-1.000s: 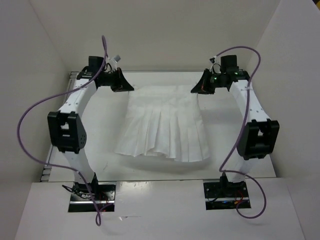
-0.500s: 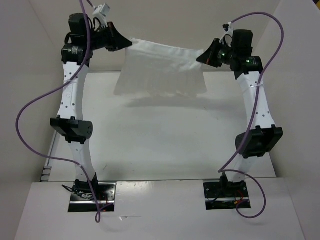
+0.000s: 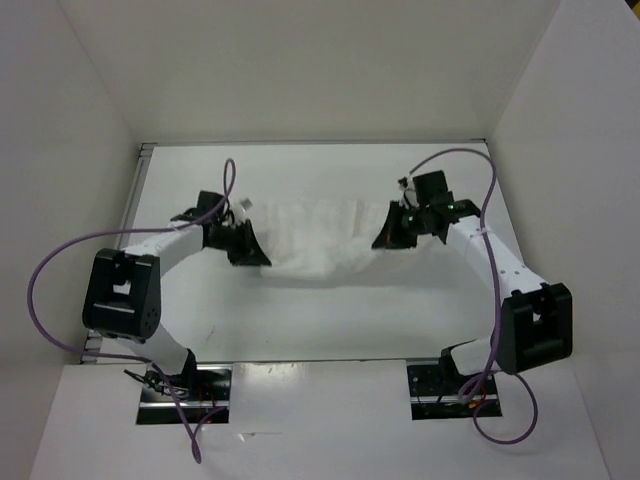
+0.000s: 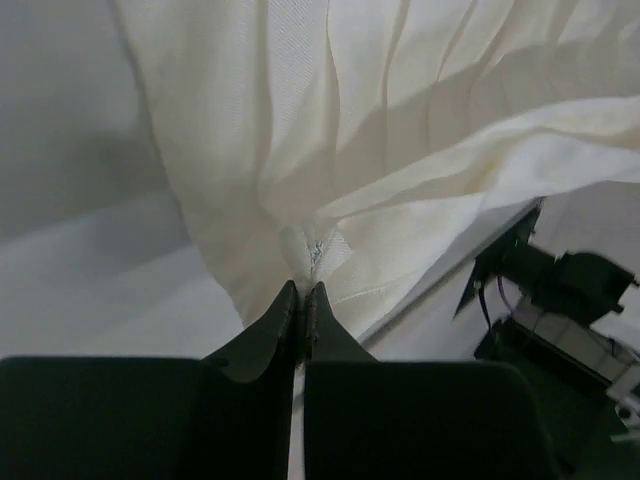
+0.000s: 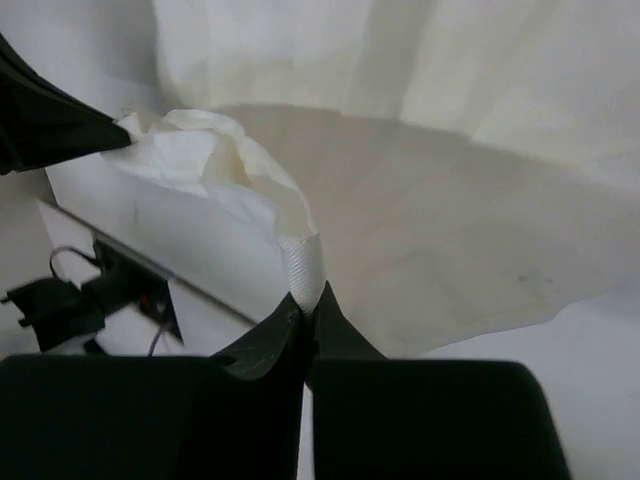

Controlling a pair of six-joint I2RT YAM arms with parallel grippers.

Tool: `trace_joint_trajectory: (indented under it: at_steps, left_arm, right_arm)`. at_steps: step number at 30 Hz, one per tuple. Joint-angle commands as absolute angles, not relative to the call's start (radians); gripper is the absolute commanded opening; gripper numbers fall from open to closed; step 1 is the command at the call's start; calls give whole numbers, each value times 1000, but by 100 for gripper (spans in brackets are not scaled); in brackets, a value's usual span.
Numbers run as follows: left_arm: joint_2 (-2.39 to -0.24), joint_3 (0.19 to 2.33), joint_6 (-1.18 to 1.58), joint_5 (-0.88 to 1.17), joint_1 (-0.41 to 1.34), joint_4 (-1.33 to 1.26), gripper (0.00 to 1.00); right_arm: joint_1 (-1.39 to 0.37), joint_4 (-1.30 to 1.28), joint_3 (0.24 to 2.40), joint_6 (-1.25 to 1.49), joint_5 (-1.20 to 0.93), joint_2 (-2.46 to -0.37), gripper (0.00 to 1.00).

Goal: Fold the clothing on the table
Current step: Flatten the skirt out, then fold the skirt

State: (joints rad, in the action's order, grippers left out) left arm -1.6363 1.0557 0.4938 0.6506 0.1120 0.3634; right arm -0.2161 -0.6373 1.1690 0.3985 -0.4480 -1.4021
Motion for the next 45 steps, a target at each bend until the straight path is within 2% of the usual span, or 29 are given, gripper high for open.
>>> trace_joint_trajectory:
  at_steps: [1, 5, 9, 16, 21, 24, 37, 45]
  left_arm:
    - [-1387, 912, 558, 701, 185, 317, 2]
    - [-1250, 813, 600, 689, 239, 405, 2]
    - [-1198, 857, 600, 660, 239, 471, 2]
    - [-1313, 929, 624, 608, 259, 417, 2]
    - [-1448, 1055, 601, 416, 259, 428, 2]
    - [-1514, 1109, 592, 373, 259, 419, 2]
    - [-1658, 1198, 583, 385, 259, 383, 2]
    - [-1493, 1114, 607, 385, 259, 449, 2]
  right_arm:
    - [-261, -707, 1046, 500, -494, -1255, 0]
    - [-345, -808, 916, 650, -503, -1166, 0]
    - [-345, -886, 894, 719, -488, -1109, 0]
    - [-336, -1002, 963, 730, -266, -1176, 0]
    - [-269, -1023, 1031, 730, -83, -1206, 0]
    - [-212, -1013, 1042, 741, -42, -1215, 0]
    - [-140, -847, 1138, 666, -77, -1322, 0]
    - [-140, -877, 1120, 618, -133, -1292, 0]
